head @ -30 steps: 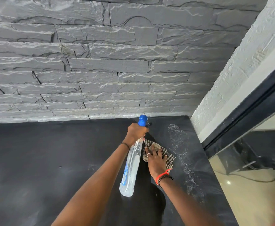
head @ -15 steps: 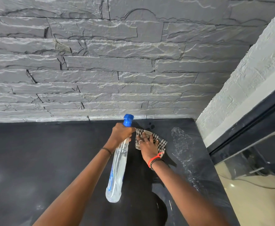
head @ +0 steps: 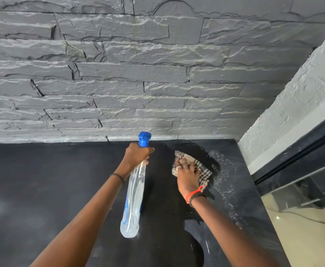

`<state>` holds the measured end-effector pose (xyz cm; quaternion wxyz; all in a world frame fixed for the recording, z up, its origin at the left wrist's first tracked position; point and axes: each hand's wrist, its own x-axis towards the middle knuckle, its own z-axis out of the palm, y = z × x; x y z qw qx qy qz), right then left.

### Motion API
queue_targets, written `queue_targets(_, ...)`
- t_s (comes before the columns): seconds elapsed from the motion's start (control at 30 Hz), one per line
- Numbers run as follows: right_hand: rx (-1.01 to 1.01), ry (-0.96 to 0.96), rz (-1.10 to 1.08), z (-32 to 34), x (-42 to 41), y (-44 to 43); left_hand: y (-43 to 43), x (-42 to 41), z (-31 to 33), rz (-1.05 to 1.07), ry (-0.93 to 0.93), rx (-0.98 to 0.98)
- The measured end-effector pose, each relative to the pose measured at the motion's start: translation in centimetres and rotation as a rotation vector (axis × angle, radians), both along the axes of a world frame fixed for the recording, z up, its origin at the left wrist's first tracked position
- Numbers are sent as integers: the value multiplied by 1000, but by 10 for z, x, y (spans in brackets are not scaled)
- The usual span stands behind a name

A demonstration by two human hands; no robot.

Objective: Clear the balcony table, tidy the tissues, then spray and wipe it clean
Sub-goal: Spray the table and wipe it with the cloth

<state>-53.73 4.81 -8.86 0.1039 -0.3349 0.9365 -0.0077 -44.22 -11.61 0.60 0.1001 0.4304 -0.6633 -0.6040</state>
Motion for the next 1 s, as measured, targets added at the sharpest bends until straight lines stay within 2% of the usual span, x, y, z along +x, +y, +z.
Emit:
queue_targets(0.2,16,-43,153,1,-13,-62,-6,2,-4,5,1,-14)
queue_targets(0.43,19,-129,11,7,-85,-47,-10,7,-2,11,8,-5)
queue_targets(0.6,15,-87,-118,6,-52,-31,-9,9,-1,-7,8,-23)
queue_targets(0.73,14,-45,43,-1,-12,-49,-6,5,0,-14,1,-28)
queue_targets(0.87,9,-140,87,7,-23,-73,2,3,0,-15,-21,-29)
queue_targets(1.0,10,-200,-17,18,-56,-58,10,1,1,-21,-26,-23)
